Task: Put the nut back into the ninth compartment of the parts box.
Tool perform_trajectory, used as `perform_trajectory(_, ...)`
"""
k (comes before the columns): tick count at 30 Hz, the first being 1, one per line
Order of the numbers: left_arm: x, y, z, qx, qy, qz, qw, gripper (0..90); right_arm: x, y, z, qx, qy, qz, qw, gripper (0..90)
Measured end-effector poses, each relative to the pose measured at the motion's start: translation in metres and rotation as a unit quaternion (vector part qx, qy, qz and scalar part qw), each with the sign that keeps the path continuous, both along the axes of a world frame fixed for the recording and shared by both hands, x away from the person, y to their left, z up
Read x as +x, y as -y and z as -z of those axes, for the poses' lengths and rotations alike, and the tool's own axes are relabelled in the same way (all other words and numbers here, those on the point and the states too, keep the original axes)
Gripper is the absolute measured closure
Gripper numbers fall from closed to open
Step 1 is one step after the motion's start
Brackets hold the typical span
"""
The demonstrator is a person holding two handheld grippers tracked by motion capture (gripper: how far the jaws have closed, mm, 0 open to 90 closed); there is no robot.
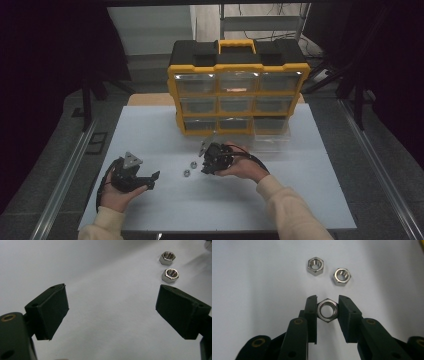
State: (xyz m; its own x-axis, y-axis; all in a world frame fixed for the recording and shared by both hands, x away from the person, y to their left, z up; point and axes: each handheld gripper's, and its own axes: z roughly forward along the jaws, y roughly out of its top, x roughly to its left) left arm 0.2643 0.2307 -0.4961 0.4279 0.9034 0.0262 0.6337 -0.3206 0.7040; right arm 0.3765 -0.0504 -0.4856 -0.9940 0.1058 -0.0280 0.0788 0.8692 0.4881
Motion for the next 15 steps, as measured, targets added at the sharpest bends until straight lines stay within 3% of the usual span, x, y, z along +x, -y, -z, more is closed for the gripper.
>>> perform_trajectory(15,0.000,0.001,-0.001,0.002,0.001,0.002,1.0000,11.6,0.004,0.030,-0.028,0.021,0.017,0.028,0.9992,70.2)
